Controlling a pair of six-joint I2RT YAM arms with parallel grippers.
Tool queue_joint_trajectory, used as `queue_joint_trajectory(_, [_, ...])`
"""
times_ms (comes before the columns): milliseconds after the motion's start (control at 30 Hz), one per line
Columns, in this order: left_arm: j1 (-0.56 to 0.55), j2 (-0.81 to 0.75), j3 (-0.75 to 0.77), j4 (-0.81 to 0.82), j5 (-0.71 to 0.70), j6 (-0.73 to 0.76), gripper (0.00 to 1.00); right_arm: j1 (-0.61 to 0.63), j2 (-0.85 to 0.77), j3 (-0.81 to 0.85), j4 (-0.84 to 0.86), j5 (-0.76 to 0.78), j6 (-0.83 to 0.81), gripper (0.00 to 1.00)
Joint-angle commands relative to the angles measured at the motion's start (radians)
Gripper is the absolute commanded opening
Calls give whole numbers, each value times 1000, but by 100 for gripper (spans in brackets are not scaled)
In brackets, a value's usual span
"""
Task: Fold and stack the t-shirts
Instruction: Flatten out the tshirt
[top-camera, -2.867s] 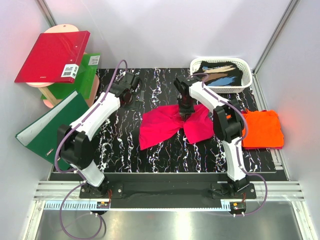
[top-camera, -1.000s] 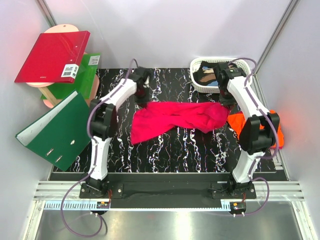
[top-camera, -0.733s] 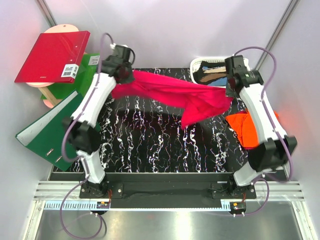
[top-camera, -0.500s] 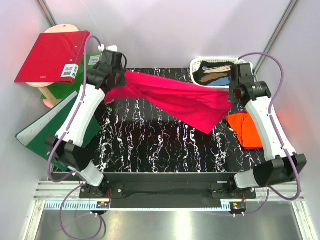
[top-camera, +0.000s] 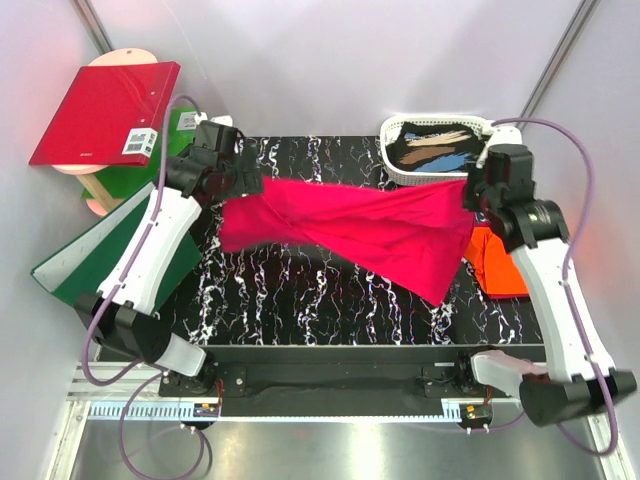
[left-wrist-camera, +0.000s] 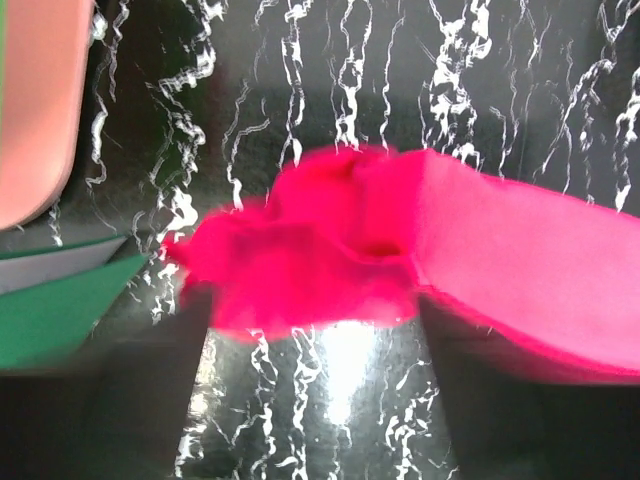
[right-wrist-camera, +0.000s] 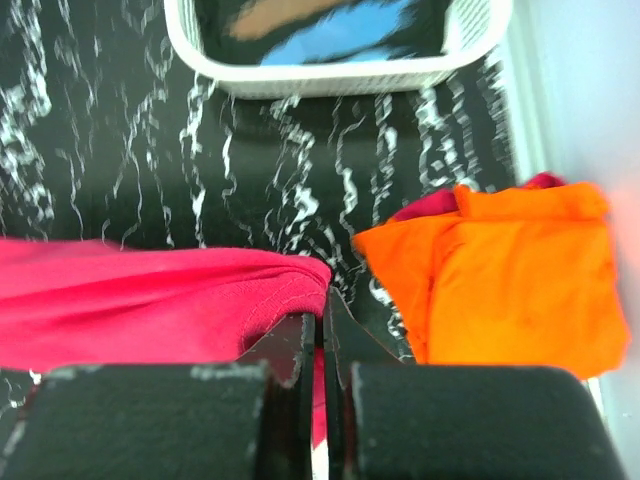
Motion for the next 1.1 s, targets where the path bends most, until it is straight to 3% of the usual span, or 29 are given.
queue_joint_trajectory(0, [6,72,-14,4,14,30,99,-4,132,8,37,-85,7,0])
queue_joint_trajectory(167, [6,117,22,-7,7,48,99,-4,258,28,2,-191,27,0])
queue_joint_trajectory(533, [6,229,-1,-9,99,13,99,-4,434,84,-16,-197,58,0])
queue_joint_trajectory(667, [6,344,-17,-7,138,7,92,-4,471,107,-18,-216,53,0])
queue_joint_trajectory(800, [6,433,-11,5,168,15,72,-4,479,109,-16,-223,48,0])
queue_joint_trajectory(1067, [8,560,27,24,146,21,66,-4,478,92,-18,-217,39,0])
